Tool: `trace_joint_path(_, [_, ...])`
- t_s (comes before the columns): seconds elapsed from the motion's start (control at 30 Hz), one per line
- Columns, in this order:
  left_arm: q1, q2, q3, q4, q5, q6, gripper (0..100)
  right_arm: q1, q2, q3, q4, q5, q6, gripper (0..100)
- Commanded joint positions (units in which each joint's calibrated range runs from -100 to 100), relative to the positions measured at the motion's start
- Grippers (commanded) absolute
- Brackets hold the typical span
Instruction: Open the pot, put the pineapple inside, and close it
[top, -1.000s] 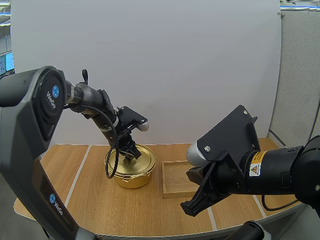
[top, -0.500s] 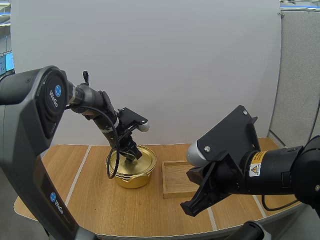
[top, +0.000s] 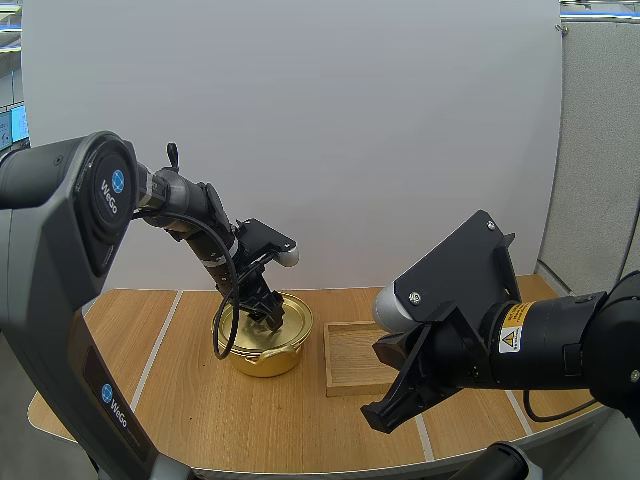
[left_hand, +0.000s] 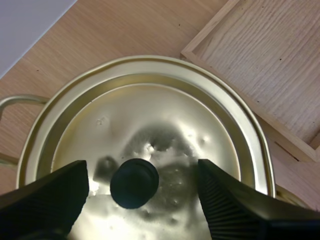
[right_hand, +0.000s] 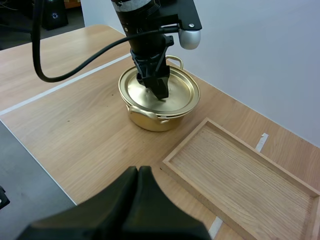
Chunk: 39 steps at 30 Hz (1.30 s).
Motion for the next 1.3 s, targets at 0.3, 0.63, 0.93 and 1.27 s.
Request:
trace_joint_path(0.3, [-0.24,-8.8,-5.0,0.2,13.9,-1.1,100,-0.1,-0.5,0.0,-0.3,0.3,0.0,0])
trace_joint_path(0.63, [-0.24,-26.5,-7.3,0.2,22.2,-1.7,100,-0.1,-0.5,0.0,-0.3,0.3,0.0,0])
trace_joint_path(0.93, [-0.24,-42.4,-7.3,0.2,30.1,-2.2,100,-0.1,-0.5,0.0,-0.3,0.3,0.0,0])
trace_joint_path(1.27, [-0.24,-59.0,-7.3,0.2,33.4,-6.8,100,-0.1,-0.5,0.0,-0.3,0.3,0.0,0])
